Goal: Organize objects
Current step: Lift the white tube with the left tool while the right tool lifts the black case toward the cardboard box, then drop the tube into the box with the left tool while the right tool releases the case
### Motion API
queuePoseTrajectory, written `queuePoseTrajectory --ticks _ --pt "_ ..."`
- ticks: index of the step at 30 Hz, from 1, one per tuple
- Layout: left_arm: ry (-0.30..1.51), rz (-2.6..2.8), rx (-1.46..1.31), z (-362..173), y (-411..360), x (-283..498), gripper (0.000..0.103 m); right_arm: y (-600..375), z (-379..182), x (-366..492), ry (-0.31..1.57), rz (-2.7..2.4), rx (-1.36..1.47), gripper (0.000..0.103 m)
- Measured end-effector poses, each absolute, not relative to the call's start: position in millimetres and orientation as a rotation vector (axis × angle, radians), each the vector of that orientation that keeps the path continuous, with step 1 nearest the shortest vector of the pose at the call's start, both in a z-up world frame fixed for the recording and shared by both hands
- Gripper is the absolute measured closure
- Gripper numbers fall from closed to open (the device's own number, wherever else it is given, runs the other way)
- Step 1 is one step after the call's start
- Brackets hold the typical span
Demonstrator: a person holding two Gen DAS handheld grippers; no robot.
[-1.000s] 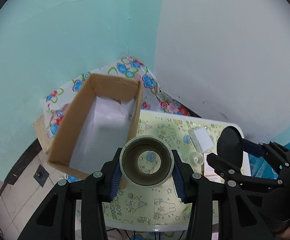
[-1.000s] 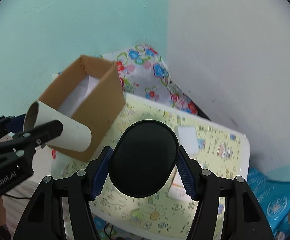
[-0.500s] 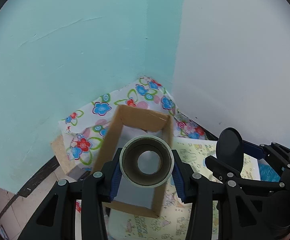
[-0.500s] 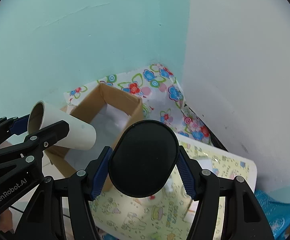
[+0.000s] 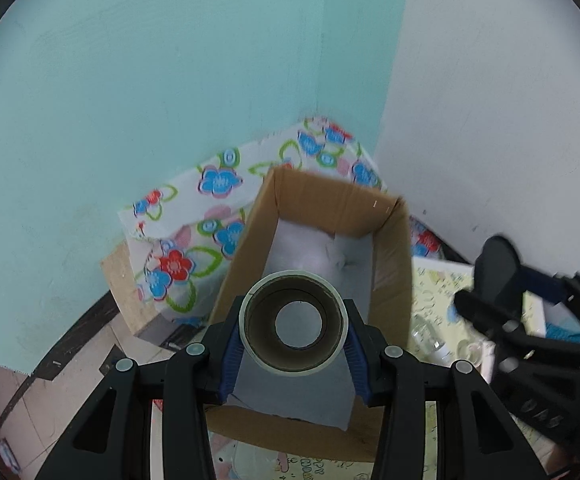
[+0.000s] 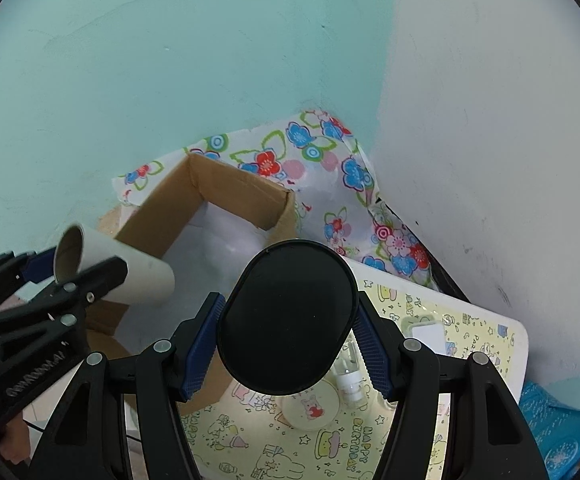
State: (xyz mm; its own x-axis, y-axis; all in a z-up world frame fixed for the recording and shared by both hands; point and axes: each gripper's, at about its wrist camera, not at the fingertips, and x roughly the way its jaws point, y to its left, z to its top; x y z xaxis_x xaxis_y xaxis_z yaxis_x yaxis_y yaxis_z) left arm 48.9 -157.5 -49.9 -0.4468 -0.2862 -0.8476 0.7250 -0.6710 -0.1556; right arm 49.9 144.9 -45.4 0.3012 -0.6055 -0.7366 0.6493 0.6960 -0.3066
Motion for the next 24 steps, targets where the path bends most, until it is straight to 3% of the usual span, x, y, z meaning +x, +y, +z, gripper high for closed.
queuePoseTrajectory --ticks 7,9,11,14,24 --pt "0.758 -2.107 1.242 -91.4 -151.8 40.1 0.057 138.6 -53.3 47.8 0.944 -0.845 0.066 0.037" --pt "0.782 -2.121 1.252 -93.0 -148.6 36.5 0.052 138.4 -55.7 48.2 0.948 -0.843 0.062 0.037" --pt "0.759 -2.133 1.246 -91.2 -144.8 34.6 0.035 138.1 -57.9 48.7 0.940 -0.839 0.062 0.037" --pt "0.674 -2.119 1.242 -88.4 -138.8 30.9 0.033 136.6 -60.1 50.1 0.938 -0.834 0.066 0.037" --pt "0.739 -2.127 1.230 -83.4 -142.6 44.1 0.023 142.3 -56.0 57.7 0.929 -0.817 0.040 0.037"
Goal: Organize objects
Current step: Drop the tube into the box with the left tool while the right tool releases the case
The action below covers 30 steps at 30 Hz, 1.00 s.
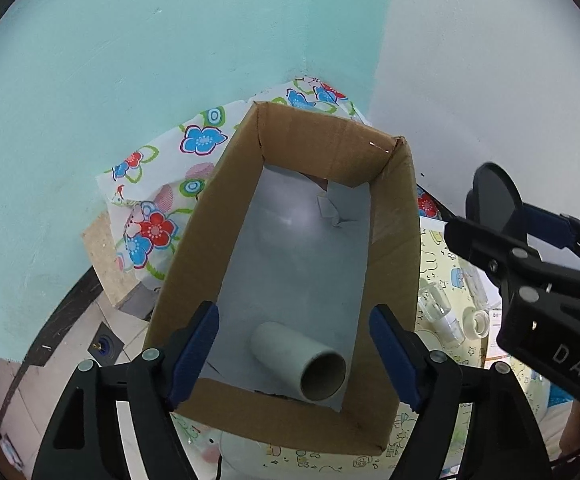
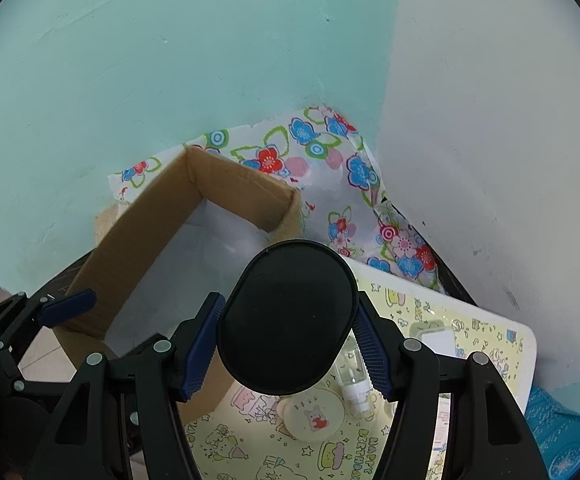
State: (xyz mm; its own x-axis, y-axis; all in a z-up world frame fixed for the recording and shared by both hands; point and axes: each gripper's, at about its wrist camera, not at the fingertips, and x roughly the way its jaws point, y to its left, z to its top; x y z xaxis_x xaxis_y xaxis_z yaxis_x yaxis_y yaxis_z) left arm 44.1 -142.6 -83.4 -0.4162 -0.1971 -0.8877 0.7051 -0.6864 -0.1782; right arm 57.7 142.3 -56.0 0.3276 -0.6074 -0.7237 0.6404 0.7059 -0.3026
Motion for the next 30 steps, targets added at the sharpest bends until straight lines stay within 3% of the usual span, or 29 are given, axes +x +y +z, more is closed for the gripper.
queuePoseTrajectory --ticks 24,26,28,30 --pt "0.761 -2.093 1.274 -97.0 -149.5 63.5 0.018 163.0 -98.9 123.1 0.992 -0.696 0.024 0.036" --pt "0.752 -2.096 1.280 -97.4 -148.6 62.8 0.018 161.6 -99.9 122.0 0.995 -0.698 0.031 0.033" --pt "0.752 -2.102 1.287 -98.0 -147.4 61.9 0.018 160.0 -100.1 121.9 0.995 -0.692 0.048 0.020" --pt "0.757 -2.104 1.293 -98.7 -147.4 62.1 0.018 160.6 -99.6 121.3 0.990 -0.663 0.060 0.020"
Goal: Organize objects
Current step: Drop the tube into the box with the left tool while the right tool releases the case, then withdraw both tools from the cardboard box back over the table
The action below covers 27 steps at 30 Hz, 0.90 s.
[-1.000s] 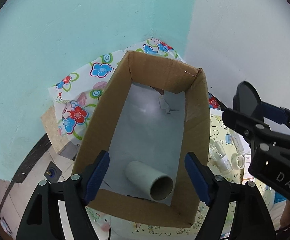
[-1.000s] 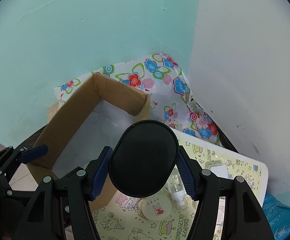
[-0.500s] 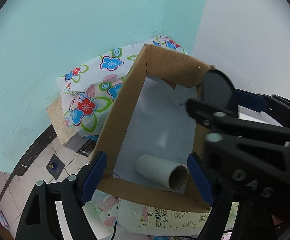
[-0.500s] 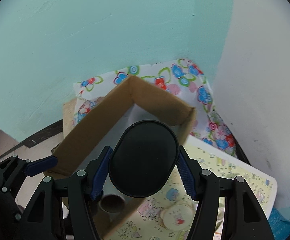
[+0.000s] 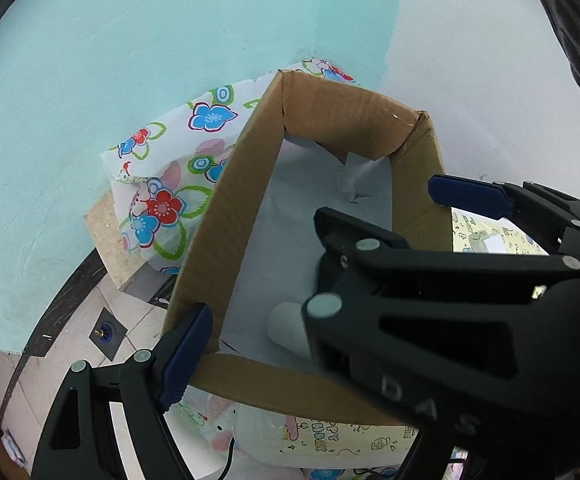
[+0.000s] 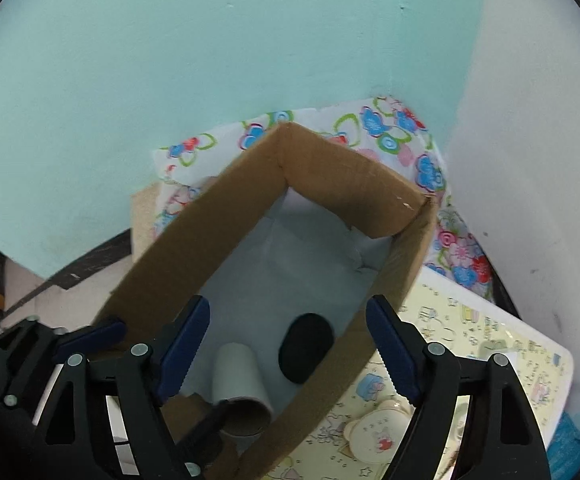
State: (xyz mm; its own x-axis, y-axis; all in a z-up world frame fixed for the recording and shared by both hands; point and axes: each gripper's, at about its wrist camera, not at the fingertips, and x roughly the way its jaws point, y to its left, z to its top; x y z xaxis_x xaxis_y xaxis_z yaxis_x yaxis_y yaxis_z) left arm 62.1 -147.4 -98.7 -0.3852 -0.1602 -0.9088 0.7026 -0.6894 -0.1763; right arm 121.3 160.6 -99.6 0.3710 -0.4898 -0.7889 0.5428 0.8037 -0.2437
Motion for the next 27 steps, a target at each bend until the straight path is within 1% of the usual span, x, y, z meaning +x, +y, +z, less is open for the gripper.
queuePoseTrajectory --ticks 9,14,15,17,18,19,21,23,27 --pt "0.770 -2.119 1.280 -88.1 -145.3 65.8 0.018 169.9 -89.8 107.7 1.006 -0.707 -0.006 0.020" --pt "0.735 -2.139 1.228 -64.4 -132.5 69.0 0.017 177.9 -68.1 82.6 0.962 -0.723 -0.029 0.015" --pt "0.728 -2.142 1.222 -61.1 -128.7 68.9 0.017 179.6 -64.0 77.2 0.951 -0.730 -0.035 0.011" --pt "0.714 -2.156 1.216 -54.7 -116.3 67.0 0.016 183.6 -53.6 63.0 0.915 -0.753 -0.053 0.009" --pt "0.708 -2.165 1.220 -52.5 -108.6 64.9 0.016 185.3 -49.1 56.7 0.905 -0.763 -0.061 0.002" --pt "0.701 -2.173 1.225 -50.7 -101.3 62.4 0.016 186.1 -45.5 49.6 0.898 -0.777 -0.066 0.000" --pt "0.692 -2.194 1.234 -48.3 -85.6 56.9 0.015 188.6 -37.1 31.7 0.881 -0.796 -0.073 0.000" --pt "0.707 -2.231 1.249 -46.0 -70.7 50.8 0.010 190.3 -31.1 11.4 0.878 -0.818 -0.076 0.000" --pt "0.667 -2.270 1.262 -42.6 -40.6 39.4 0.007 185.4 -25.1 -26.2 0.874 -0.868 -0.057 0.000"
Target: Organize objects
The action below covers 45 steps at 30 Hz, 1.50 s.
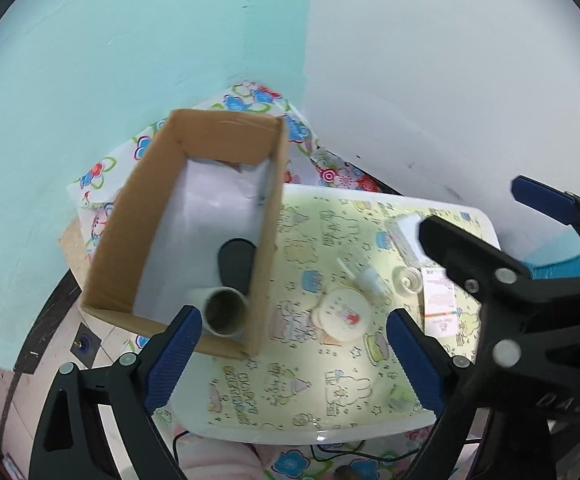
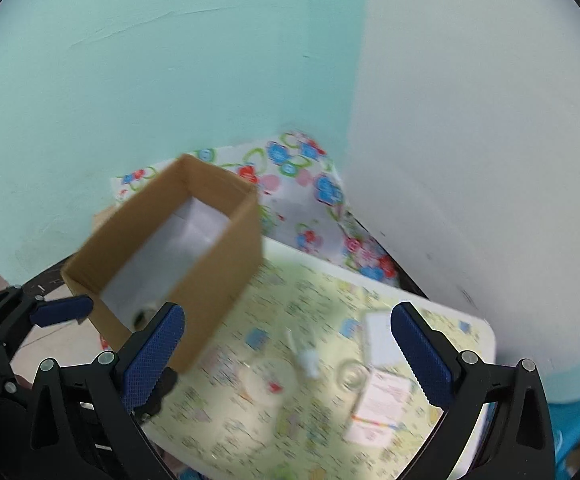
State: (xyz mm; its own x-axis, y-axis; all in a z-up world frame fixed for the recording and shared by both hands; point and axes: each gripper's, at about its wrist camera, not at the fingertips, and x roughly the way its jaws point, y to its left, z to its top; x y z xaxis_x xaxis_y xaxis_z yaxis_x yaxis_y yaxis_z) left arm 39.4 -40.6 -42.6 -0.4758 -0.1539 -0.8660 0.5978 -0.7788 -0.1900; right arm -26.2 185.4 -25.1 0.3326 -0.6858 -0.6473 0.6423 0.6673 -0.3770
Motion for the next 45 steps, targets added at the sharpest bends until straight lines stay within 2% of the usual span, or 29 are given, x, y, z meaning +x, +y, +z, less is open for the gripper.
queuePoseTrajectory --ticks 7,11,21,30,40,45 --pt "0.653 -2.294 1.268 -50.6 1.7 24.4 0.000 171.8 -28.2 -93.1 0.884 -0.967 -0.006 0.000" --pt "0.576 -2.275 1.302 -67.2 26.2 14.2 0.000 161.5 -40.0 -120.7 0.911 -0.989 0.030 0.000" --pt "0.526 -2.336 1.390 -118.0 68.2 -9.4 0.000 137.5 -84.1 -165.1 1.007 -1.039 0.113 0.000" --pt "0.758 -2.281 1.429 -185.2 87.8 -15.1 0.000 114.2 -117.7 -199.2 1.087 -1.096 0.190 0.000" --pt "0.676 -2.257 1.478 -216.7 116.1 -21.8 0.000 96.4 -148.7 -216.6 1.156 -1.097 0.272 0.000" --pt "0.626 -2.253 1.474 -221.9 119.4 -23.3 0.014 93.7 -155.6 -217.0 1.176 -1.101 0.277 0.000"
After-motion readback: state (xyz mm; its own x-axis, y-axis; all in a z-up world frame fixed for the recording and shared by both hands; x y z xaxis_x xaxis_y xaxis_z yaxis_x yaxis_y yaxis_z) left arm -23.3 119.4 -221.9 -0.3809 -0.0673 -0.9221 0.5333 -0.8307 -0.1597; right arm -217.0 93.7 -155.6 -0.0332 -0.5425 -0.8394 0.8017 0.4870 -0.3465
